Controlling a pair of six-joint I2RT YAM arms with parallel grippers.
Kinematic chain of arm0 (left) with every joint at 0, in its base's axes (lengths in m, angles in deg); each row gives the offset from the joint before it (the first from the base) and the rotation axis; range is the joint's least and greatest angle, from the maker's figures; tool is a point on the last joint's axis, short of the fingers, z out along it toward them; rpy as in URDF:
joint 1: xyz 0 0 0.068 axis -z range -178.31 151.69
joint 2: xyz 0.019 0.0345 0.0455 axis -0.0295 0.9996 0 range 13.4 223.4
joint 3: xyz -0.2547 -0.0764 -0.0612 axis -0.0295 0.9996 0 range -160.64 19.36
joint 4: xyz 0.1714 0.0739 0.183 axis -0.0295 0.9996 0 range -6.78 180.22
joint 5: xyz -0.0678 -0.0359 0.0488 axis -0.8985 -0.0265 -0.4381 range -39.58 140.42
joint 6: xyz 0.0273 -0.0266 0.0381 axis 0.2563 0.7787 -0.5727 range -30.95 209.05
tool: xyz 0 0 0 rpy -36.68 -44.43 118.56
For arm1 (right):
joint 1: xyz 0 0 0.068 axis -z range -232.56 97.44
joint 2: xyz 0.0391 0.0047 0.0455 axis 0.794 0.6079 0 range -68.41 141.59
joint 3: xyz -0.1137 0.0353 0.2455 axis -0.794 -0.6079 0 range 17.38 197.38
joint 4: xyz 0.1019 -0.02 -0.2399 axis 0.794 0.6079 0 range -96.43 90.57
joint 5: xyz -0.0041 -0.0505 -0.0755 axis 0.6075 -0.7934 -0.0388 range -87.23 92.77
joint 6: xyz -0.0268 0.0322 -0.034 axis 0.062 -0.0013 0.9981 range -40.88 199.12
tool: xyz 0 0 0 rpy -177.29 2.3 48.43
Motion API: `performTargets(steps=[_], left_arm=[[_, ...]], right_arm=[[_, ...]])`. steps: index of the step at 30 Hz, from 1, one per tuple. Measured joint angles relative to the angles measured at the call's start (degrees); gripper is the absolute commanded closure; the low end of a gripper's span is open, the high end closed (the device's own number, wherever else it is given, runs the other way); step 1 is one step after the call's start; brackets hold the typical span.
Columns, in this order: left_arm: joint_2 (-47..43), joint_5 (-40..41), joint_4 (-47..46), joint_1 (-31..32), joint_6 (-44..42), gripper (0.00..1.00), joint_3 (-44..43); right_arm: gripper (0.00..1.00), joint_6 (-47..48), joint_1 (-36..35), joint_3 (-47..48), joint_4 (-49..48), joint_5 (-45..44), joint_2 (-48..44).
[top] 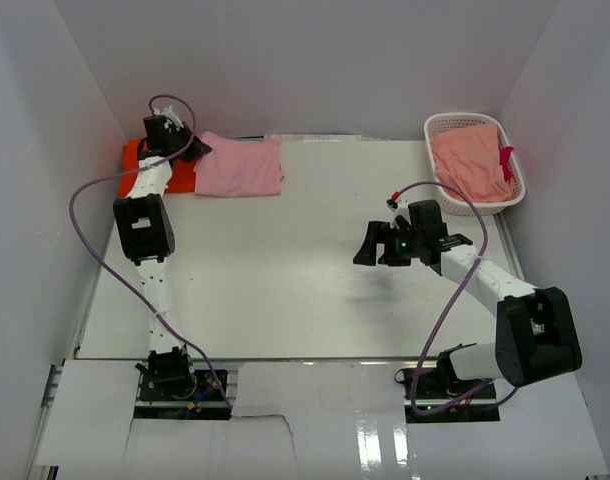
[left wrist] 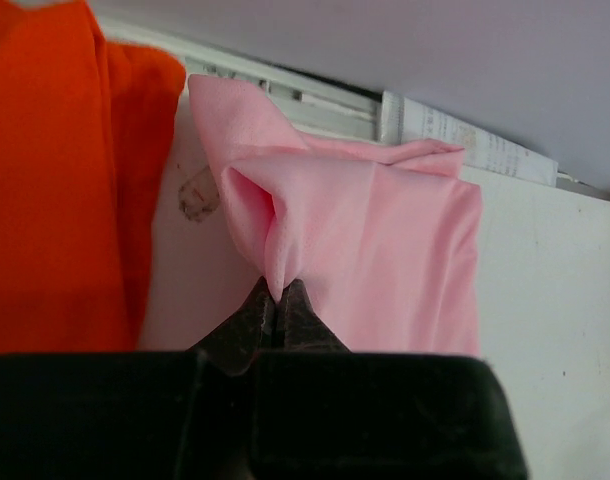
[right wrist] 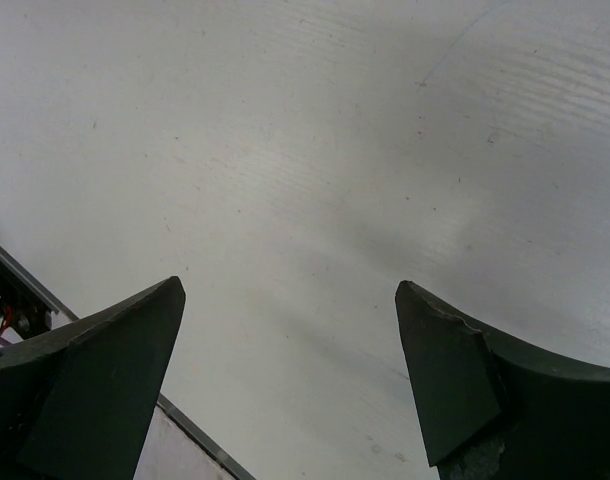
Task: Fold and stack the t-shirts
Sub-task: Put the neatly folded tshirt into the corner of the board with the left arm
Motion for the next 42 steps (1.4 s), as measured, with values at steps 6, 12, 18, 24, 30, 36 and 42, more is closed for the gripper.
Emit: performTargets(steps=[6,12,18,24,30,36,42], left_arm=[[0.68,-0.20,-1.88,-0.17,-2.40,1.00,-4.22],[0.68,-0.20,-2.71,-0.46,-4.46,1.00,-4.24],[0.68,-0.61,-3.15,-3.37,-4.57,1.00,-4.24],[0.68,-0.28,-3.39,-7.54,-5.14,1.00,-4.24],[0.68,0.11,-4.17,-10.64,-6.36,1.00,-4.24],[0.59,-0.55,-5.38,-12.46,-6.34,1.00,-4.85],[0.59,-0.48,-5.88,-13.22,-6.45,1.00,-7.85]], right_arm=[[0.08,-0.11,-0.98,-1.51,0.04,0.04,-0.07],[0.08,-0.22,-2.10,-2.34,0.04,0.04,-0.17],[0.08,-0.42,-3.45,-2.36,0.07,0.00,-0.50],[0.08,-0.44,-5.79,-2.36,1.14,-0.46,-0.79],[0.09,-0.39,-7.39,-2.36,2.64,-0.68,-2.40],[0.09,-0.39,-7.96,-2.36,2.84,-0.70,-2.45],[0.09,-0.68,-10.08,-2.36,2.60,-0.72,-1.53]])
